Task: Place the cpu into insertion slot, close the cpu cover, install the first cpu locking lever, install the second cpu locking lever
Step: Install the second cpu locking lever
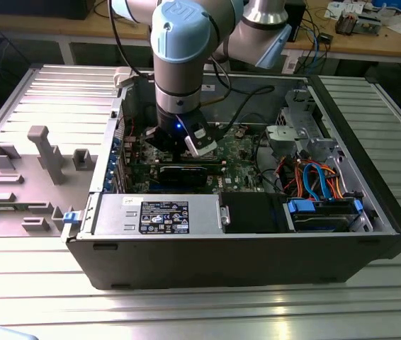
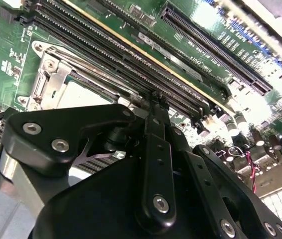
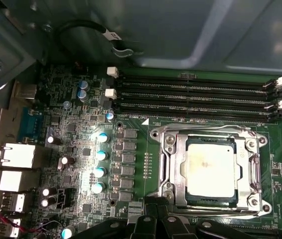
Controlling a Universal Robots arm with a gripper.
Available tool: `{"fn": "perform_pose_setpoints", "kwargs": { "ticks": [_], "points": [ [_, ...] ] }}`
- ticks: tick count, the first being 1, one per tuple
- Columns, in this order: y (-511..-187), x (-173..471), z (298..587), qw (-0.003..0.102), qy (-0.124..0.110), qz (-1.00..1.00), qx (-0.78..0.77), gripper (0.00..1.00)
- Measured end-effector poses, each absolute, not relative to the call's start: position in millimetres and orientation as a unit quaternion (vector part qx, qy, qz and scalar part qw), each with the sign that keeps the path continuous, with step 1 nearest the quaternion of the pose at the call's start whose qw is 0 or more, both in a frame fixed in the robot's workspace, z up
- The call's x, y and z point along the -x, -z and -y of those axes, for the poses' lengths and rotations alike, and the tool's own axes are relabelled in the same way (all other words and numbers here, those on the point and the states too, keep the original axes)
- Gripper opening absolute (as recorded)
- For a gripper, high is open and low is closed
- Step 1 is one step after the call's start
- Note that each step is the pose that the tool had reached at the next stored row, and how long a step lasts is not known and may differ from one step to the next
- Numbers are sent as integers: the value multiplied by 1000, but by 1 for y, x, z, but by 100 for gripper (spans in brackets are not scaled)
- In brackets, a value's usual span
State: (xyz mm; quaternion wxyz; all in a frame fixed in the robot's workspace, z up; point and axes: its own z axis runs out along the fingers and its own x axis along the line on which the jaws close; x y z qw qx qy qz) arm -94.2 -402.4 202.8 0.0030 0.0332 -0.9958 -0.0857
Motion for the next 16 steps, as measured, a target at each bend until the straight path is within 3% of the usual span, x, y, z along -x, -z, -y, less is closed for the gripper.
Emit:
{"fn": "perform_pose_setpoints", "kwargs": {
  "ticks": [16],
  "points": [
    [-218,94,402,5,86,996,-33,11]
  ]
}}
